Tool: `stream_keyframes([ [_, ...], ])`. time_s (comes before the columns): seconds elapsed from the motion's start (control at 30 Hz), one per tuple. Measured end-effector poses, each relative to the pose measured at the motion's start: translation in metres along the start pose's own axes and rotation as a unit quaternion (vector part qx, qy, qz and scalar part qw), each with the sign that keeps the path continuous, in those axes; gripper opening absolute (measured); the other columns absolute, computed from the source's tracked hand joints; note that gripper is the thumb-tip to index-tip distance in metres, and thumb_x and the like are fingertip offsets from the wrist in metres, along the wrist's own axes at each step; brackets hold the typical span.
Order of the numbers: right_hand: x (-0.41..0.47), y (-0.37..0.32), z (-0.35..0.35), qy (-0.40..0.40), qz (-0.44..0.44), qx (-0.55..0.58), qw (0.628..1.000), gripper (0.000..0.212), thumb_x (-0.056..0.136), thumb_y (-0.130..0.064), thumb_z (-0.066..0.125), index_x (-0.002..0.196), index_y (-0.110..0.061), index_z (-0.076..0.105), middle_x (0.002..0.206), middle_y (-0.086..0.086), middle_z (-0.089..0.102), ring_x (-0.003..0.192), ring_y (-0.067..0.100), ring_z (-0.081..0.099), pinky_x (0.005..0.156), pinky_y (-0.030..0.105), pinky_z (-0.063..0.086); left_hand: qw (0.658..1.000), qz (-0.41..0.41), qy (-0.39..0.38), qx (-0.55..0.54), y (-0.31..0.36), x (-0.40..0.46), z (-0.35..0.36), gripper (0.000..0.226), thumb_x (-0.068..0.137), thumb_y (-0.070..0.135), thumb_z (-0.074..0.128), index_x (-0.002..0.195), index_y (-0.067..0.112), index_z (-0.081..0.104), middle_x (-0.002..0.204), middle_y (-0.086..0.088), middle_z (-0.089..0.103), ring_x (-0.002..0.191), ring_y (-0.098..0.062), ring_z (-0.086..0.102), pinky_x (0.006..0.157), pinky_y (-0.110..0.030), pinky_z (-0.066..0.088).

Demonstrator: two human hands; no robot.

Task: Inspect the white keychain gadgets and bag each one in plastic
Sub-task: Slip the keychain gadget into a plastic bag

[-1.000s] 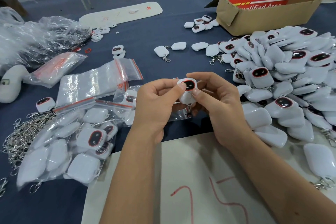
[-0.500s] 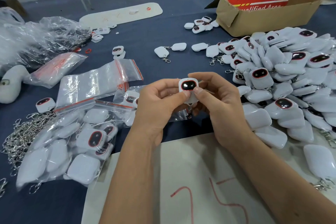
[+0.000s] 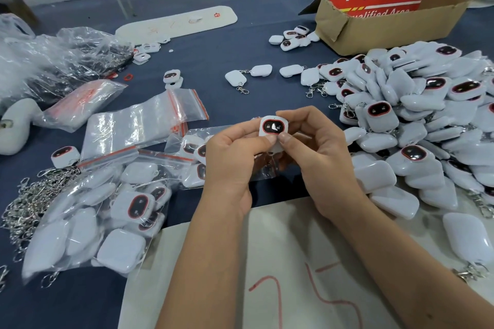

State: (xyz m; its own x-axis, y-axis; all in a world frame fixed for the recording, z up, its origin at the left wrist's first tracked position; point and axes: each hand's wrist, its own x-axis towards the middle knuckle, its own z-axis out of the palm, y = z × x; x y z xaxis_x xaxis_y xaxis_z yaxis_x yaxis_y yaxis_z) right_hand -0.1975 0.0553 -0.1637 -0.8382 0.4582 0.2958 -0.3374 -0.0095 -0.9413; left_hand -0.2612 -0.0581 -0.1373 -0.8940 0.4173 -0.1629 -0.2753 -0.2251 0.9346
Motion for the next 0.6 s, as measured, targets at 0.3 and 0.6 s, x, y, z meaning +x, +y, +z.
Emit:
stream_keyframes([
  [0.3,0.001,0.001,0.0,0.036,0.02,-0.009,0.999,0.017,0.101,0.001,0.06,0.109,-0.011,0.068,0.088,0.005,0.072,0.076,0.014,0.068,0.063,0.028,0.055,0.999,0.01,0.042,-0.001,-0.005,-0.003,0.016,0.024,0.091,-0.006,0.065,0.107,0.004,0.079,0.104,-0.022,0.077,0.106,-0.045,0.071,0.089,-0.057,0.059],
  [0.6,0.002,-0.002,0.001,0.087,0.031,-0.058,0.994,0.015,0.101,-0.007,0.064,0.108,-0.018,0.072,0.089,0.0,0.074,0.079,0.014,0.07,0.069,0.036,0.06,0.999,0.012,0.039,-0.009,-0.006,-0.005,0.019,0.022,0.093,-0.001,0.069,0.112,0.005,0.078,0.103,-0.018,0.078,0.101,-0.034,0.075,0.071,-0.032,0.063],
])
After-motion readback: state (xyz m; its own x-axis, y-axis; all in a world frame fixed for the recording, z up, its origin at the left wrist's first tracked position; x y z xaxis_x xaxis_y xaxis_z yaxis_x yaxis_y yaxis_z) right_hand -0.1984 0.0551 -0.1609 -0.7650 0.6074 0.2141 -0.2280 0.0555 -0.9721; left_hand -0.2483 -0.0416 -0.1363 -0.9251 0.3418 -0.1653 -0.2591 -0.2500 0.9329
